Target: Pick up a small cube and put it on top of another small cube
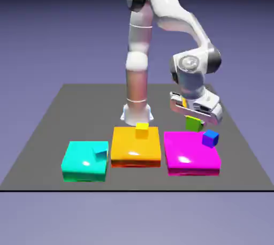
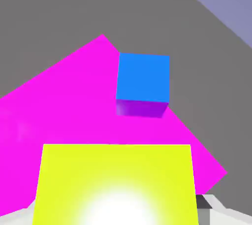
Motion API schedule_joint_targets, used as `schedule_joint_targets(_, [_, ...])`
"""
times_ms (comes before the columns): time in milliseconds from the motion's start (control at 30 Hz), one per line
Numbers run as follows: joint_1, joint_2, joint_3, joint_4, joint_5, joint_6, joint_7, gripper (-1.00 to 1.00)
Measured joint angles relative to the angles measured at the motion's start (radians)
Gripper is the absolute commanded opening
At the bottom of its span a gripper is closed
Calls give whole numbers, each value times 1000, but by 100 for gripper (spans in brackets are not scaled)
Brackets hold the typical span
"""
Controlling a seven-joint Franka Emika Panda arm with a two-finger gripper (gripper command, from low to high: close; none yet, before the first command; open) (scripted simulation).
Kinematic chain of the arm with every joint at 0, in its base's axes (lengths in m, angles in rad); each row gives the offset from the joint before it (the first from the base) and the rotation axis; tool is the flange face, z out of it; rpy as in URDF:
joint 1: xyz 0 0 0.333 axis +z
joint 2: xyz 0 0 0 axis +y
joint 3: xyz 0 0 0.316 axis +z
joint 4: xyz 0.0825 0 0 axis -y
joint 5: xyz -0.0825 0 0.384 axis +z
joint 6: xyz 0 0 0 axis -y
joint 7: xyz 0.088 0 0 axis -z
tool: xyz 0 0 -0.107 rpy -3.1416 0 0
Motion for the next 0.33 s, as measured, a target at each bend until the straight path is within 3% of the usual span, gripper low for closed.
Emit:
schedule_joint_targets(200, [-6, 123, 63, -61, 129, 78, -147, -100])
schedule_joint_targets(233, [-14, 145, 80, -73, 157, 96, -166, 100])
schedule_joint_targets(333, [-1, 110, 53, -55, 117, 68, -137, 100])
